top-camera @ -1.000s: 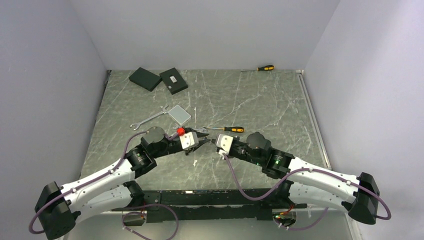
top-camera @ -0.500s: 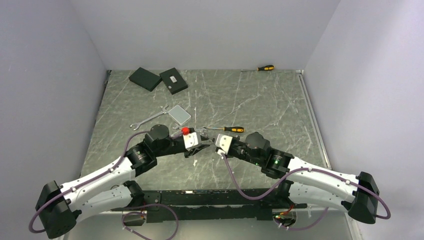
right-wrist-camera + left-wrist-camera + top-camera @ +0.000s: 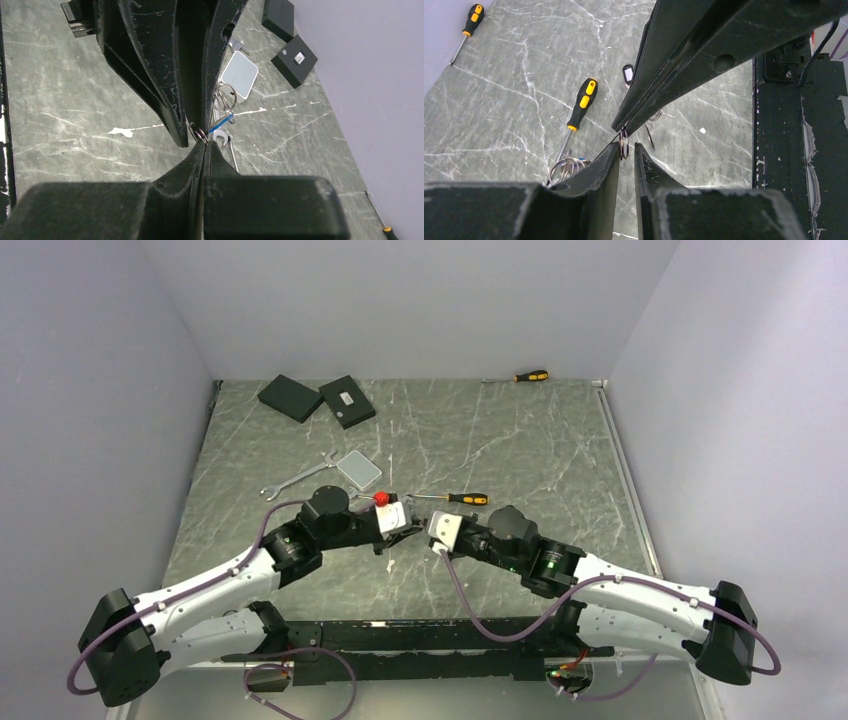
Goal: Put the keys on the keyring
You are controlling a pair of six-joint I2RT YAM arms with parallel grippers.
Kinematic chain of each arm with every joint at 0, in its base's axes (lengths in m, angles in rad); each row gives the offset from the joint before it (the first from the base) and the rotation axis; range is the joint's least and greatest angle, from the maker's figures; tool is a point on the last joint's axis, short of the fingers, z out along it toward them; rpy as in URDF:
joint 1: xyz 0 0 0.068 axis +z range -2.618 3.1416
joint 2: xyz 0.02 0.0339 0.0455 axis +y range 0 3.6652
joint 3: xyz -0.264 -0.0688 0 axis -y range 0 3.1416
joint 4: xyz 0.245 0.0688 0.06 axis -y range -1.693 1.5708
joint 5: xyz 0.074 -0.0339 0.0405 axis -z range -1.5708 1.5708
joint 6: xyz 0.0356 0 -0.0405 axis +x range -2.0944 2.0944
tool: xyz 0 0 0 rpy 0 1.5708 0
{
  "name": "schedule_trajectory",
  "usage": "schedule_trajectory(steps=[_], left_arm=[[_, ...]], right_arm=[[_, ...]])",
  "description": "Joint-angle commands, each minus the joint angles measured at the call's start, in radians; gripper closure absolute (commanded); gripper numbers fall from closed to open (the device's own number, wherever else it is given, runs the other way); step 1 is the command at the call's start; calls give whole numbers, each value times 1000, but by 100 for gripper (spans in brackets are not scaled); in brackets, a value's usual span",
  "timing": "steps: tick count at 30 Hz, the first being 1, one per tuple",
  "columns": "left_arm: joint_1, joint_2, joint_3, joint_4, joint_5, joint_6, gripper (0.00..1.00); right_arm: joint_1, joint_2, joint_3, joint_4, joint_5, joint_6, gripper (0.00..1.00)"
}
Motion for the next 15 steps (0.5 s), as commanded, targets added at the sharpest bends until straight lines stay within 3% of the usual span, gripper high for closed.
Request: schedule_trajectory(steps=[1,3,6,9,13,15], left_arm=[[-1,8,59,36,9,-3,80],[-1,12,60,34,12,-2,84],[-2,12,50,55,5,-2,100],[-1,-10,20,107,-11,-9,100],[-1,-47,-18,179,-33,-23,100],[-1,-81,-59,255,-51,-28,100]], right_arm=[[16,4,53,38,-6,-21,100],[18,7,55,35,-10,-22,100],[19,9,55,36,-11,-23,100],[20,5,54,47,-5,-8,100],[18,-23,37,85,8,44,71],[11,-48,14,125,12,69,67]])
